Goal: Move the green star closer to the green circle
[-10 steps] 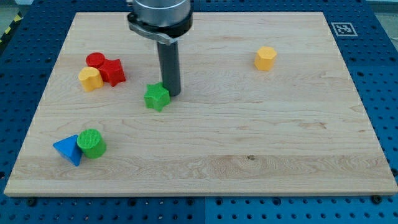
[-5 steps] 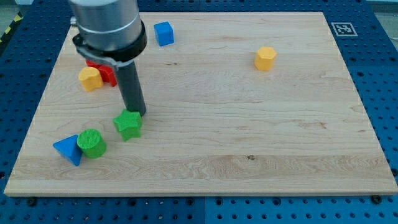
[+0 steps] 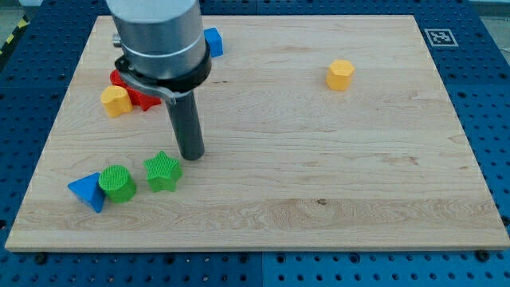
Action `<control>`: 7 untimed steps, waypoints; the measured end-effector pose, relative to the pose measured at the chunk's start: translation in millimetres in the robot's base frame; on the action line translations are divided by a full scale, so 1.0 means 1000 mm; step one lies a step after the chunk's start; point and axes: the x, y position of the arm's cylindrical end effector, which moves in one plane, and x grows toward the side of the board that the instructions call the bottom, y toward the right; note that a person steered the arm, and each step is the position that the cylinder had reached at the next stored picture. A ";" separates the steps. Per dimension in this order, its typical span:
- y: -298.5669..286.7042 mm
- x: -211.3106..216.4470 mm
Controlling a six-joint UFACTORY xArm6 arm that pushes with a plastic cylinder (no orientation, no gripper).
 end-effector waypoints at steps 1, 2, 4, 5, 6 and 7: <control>-0.016 0.003; -0.022 0.017; -0.022 0.037; -0.018 0.048; 0.000 0.039; 0.084 0.013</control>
